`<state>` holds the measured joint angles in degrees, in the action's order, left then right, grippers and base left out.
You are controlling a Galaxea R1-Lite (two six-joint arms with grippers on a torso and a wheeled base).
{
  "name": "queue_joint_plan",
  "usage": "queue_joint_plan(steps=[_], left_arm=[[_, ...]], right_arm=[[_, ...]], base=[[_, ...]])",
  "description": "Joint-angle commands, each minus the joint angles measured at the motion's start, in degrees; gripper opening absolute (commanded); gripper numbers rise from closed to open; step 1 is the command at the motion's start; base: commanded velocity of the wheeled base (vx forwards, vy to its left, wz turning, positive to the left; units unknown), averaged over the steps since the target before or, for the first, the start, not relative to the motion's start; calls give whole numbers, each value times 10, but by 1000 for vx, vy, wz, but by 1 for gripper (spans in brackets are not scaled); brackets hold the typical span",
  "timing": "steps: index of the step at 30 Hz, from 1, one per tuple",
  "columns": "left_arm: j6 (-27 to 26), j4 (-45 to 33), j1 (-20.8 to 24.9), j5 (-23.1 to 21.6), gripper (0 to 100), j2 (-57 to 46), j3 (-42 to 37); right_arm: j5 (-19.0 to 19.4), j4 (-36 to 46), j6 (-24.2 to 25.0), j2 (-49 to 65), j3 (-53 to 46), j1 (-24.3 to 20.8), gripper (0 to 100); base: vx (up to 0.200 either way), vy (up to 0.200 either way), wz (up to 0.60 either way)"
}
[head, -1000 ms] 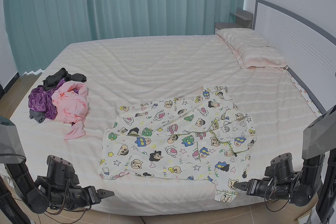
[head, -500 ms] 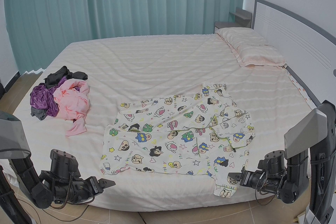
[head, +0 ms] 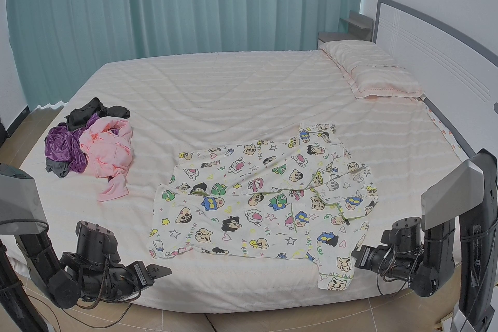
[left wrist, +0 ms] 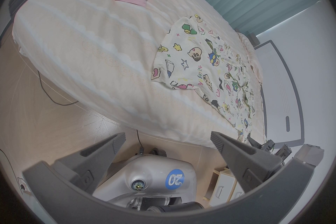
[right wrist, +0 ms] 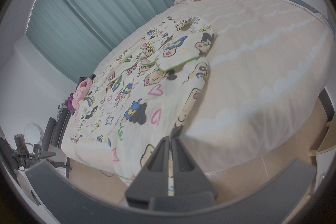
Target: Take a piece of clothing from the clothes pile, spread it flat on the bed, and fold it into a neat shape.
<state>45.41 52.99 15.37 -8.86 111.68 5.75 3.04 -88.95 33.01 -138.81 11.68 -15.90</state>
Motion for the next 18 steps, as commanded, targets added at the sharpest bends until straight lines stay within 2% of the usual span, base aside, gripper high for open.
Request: queue_joint_plan(steps=[1,7,16,17,18], left_arm=[[-1,0,0,1,100,1,-1],[-1,0,0,1,100,2,0],[-1,1,0,0,100,6,1],[-1,1,0,1,100,9,2],[-1,2,0,1,100,12,3]], right_arm=[[-1,-4,-7,37,2,46,0],[2,4,-13,78,31,104,0],[7,54,-14,60,91,131,0],[11,56,-14,57,88,131,100],[14,55,-14,57,84,131,100]], base=[[0,0,0],[0,0,0],[0,0,0],[0,0,0],[0,0,0]])
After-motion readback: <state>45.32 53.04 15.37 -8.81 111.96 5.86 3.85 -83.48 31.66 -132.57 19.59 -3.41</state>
